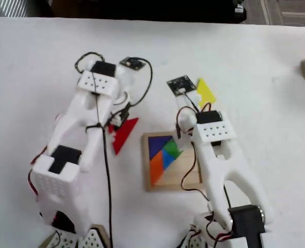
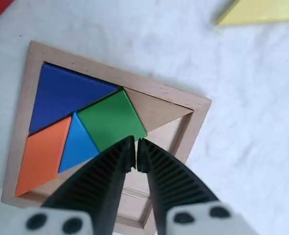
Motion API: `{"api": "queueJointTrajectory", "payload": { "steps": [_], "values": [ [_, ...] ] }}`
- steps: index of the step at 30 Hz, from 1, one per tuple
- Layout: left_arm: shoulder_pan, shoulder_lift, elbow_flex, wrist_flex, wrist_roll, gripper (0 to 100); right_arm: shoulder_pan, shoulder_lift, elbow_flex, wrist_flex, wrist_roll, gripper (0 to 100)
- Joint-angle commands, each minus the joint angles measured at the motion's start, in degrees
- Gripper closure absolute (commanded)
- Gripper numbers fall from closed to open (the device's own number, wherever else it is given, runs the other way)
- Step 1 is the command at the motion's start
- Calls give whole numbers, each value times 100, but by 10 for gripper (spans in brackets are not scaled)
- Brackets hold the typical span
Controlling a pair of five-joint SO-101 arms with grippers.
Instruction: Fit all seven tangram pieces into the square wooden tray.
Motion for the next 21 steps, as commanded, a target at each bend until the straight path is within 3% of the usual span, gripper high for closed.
{"api": "queueJointTrajectory", "payload": {
  "steps": [1,5,8,21],
  "values": [
    [-541,-338,-44,-466,70,774,57,-215,-44,-101,62,981],
    [-690,84,290,-1037,-211,615,57,-207,-44,-92,62,981],
    [-646,611,114,-1108,-536,647,57,-207,-44,-92,62,981],
    [-462,2870,-2760,580,-730,657,48,-207,-35,-92,62,981]
  ]
}}
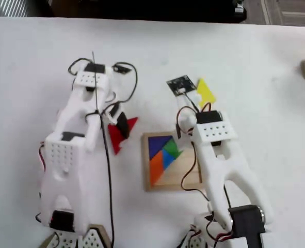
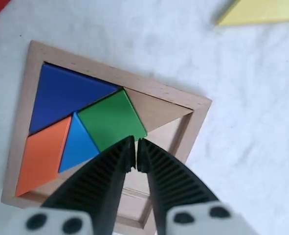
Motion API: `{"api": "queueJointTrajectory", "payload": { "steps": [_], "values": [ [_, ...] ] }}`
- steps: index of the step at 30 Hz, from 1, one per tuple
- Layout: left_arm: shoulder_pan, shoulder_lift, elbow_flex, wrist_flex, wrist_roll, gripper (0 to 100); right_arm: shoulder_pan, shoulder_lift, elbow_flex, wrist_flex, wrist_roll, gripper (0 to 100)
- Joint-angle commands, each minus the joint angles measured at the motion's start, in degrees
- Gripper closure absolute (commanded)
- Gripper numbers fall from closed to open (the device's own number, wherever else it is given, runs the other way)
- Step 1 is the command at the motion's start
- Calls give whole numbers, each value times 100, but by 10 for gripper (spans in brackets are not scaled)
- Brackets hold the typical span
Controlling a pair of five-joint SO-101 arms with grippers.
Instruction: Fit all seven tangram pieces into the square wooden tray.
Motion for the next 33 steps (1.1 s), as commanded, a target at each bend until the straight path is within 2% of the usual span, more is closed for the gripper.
{"api": "queueJointTrajectory", "payload": {
  "steps": [1,17,24,30,33],
  "values": [
    [189,321,-914,492,-343,658,48,-207,-35,-92,62,981],
    [734,488,-853,668,-431,662,48,-207,-35,-92,62,981],
    [787,488,-897,659,-457,755,48,-224,-35,-92,62,981],
    [681,356,-941,624,-422,659,48,-224,-35,-92,62,981],
    [690,356,-941,607,-466,664,48,-224,-35,-92,62,981]
  ]
}}
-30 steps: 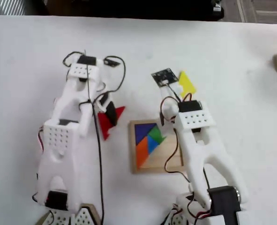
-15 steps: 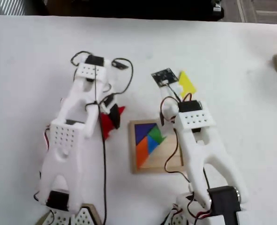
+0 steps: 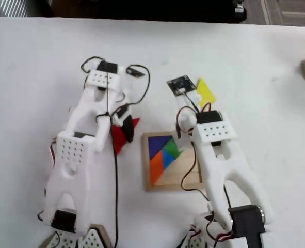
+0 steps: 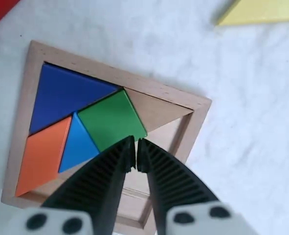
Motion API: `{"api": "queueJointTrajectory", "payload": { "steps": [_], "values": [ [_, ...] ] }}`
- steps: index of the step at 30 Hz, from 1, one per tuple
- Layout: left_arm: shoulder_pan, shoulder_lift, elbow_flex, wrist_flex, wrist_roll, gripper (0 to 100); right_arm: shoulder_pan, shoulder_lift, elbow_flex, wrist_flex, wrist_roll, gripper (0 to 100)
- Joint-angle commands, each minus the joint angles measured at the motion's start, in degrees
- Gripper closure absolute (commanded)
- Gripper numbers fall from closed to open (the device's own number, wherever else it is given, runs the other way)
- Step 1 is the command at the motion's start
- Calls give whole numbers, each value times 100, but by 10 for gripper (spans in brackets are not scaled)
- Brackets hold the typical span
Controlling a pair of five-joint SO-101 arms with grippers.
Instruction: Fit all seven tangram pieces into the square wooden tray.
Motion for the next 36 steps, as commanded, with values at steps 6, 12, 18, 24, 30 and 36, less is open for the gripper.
{"api": "queueJointTrajectory", "payload": {
  "steps": [6,12,18,24,30,36],
  "values": [
    [57,-224,-105,-369,-105,672,48,-224,-35,-84,62,981],
    [92,-233,-114,-492,-149,675,48,-242,-35,-75,62,981],
    [48,-1253,782,-932,-53,675,48,-242,-35,-75,62,981],
    [75,-3231,3675,-2919,308,672,22,-215,-35,-92,62,981],
    [75,-3714,4598,-3552,316,672,13,-207,-35,-92,62,981],
    [-57,-3160,4167,-3525,316,671,4,-215,53,-171,62,981]
  ]
}}
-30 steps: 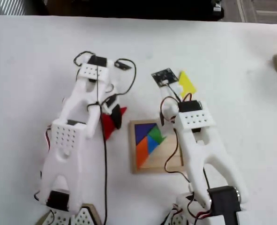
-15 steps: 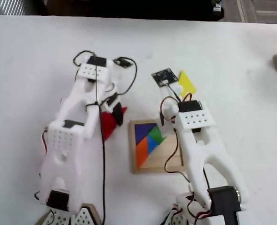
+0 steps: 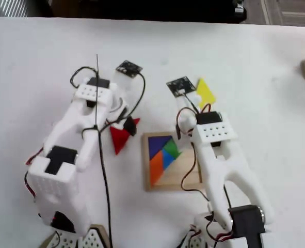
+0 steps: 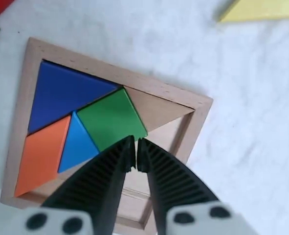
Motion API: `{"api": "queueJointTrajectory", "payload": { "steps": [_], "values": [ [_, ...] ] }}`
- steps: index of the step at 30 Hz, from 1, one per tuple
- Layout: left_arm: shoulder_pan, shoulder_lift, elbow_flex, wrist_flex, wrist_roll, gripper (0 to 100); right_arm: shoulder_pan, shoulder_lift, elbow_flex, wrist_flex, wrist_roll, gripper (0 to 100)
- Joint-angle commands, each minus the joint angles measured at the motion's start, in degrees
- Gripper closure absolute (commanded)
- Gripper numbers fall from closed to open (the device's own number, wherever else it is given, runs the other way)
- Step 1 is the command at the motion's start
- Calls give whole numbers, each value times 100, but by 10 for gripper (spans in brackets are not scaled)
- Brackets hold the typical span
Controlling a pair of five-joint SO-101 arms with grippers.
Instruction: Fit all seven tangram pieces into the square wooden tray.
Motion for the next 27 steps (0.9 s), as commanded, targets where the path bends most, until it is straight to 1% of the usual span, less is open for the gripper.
{"api": "queueJointTrajectory", "payload": {
  "steps": [1,8,15,18,21,24,27],
  "values": [
    [-101,145,-475,-97,62,671,4,-215,-26,-101,62,981],
    [-101,400,-615,-88,105,675,4,-215,-26,-101,62,981],
    [-84,426,-607,273,97,675,4,-215,-26,-101,62,981],
    [13,462,-607,484,105,675,4,-233,-26,-101,62,981],
    [145,470,-607,492,123,675,4,-233,-26,-101,62,981],
    [242,470,-607,466,404,676,13,-242,-26,-101,62,981],
    [356,470,-607,466,519,676,22,-251,-26,-101,62,981]
  ]
}}
